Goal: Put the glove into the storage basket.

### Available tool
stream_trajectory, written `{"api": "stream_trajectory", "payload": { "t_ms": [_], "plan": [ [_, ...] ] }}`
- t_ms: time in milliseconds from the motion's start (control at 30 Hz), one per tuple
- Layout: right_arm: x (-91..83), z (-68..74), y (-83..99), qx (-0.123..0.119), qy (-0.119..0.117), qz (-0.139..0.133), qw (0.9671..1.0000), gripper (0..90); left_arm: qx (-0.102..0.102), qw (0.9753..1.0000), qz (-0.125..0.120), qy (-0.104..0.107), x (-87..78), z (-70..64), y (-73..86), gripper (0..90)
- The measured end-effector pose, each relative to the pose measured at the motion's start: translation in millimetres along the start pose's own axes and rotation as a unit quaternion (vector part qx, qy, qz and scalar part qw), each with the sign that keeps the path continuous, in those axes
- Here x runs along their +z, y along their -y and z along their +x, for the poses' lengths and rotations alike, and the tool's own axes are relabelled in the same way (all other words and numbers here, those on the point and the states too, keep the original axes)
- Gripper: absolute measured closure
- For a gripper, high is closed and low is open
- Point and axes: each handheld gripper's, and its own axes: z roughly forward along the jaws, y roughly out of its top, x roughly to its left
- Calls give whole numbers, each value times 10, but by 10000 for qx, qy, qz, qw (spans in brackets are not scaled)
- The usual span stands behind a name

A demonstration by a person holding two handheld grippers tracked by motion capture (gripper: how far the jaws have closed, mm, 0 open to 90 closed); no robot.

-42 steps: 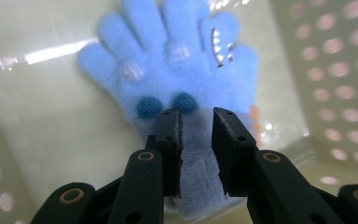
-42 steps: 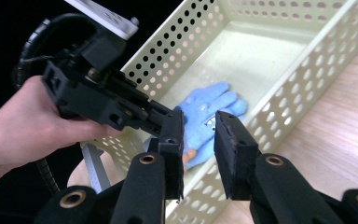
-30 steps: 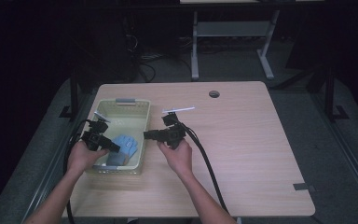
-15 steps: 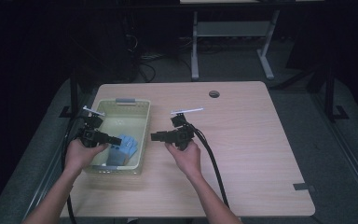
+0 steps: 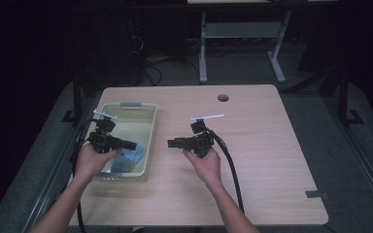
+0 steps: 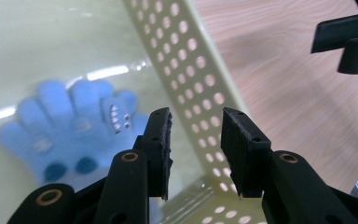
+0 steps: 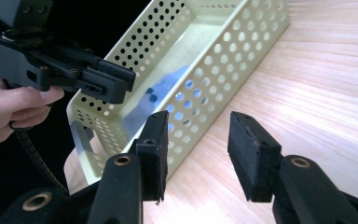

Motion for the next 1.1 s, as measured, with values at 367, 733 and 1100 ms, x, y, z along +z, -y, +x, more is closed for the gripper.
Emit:
{"api": "stream_trajectory", "payload": {
  "t_ms": [367, 733, 1100],
  "plan": [
    [-236, -161, 67, 132, 93, -145, 9998, 553, 34, 9994, -176, 311, 75, -167, -53, 608],
    [-488, -277, 144, 248, 154, -307, 9991, 543, 150, 9984, -236, 482, 146, -321, -104, 590],
    [-669, -392, 201, 331, 169, -404, 9985, 507, 271, 9971, -292, 649, 242, -497, -154, 550]
  ]
}}
